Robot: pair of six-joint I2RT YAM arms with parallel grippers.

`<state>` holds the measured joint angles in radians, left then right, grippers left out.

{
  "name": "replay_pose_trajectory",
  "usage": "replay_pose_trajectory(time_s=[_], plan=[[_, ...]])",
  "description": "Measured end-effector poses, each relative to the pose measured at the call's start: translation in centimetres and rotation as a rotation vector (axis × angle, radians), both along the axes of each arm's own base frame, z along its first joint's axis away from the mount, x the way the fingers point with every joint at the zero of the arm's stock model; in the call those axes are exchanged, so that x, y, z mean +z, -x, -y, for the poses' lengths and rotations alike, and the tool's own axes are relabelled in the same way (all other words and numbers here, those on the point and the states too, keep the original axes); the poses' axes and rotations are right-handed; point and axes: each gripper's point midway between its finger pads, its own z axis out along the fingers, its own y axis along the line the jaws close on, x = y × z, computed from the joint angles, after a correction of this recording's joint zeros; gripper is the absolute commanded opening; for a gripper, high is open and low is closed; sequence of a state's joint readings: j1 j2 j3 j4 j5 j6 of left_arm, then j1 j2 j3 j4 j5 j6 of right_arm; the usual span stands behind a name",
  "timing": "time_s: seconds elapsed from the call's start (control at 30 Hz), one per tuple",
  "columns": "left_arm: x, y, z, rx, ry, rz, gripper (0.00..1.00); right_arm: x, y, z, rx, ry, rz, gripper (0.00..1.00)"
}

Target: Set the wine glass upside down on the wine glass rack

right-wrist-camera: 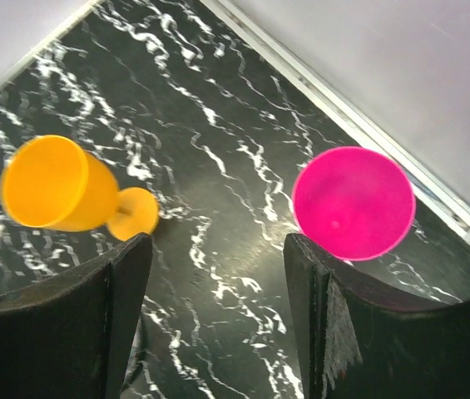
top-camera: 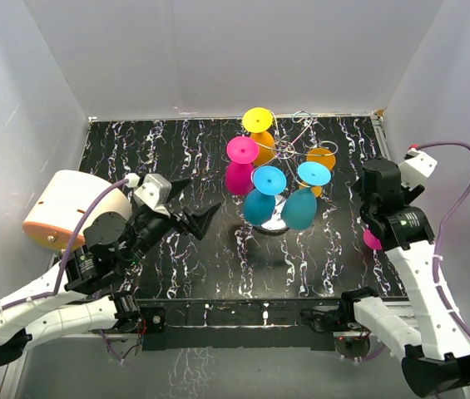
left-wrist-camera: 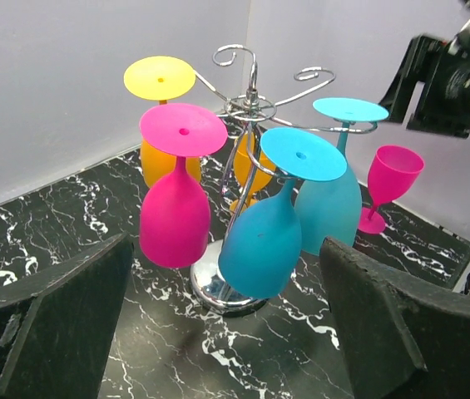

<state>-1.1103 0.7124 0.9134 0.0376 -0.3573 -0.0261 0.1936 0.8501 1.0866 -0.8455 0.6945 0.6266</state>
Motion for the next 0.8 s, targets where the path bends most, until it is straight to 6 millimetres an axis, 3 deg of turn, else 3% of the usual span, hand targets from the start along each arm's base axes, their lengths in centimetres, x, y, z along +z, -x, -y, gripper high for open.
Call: replay_pose_trajectory(time_s=[0.1, 0.3, 0.43, 0.6, 0.8], plan=[[0.4, 0.3, -0.5, -0.003, 0.019, 0.012, 0.93, -1.5, 0.2, 0.6, -0.037, 0.025, -0.058, 0.69], [0.4, 0.9, -1.2, -0.019, 0.051, 0.016, 0.93, -2.2, 0.2, 2.7, -0.12, 0.068, -0.103, 0.71], [0.1, 1.2, -1.2, -0.028, 0.054, 0.009, 0.93, -3.7, -0.2, 4.2, -0.164, 0.056, -0.15, 0.64], [-0.6, 1.4, -1.5, -0.03, 0.058, 0.004, 0.93, -7.4, 0.3, 6.3, -0.217, 0.009, -0.24, 0.56], [0.1, 1.7, -2.8, -0.013, 0.099, 0.02, 0.93, -9.3, 1.0, 6.7, -0.232, 0.005, -0.28, 0.52]])
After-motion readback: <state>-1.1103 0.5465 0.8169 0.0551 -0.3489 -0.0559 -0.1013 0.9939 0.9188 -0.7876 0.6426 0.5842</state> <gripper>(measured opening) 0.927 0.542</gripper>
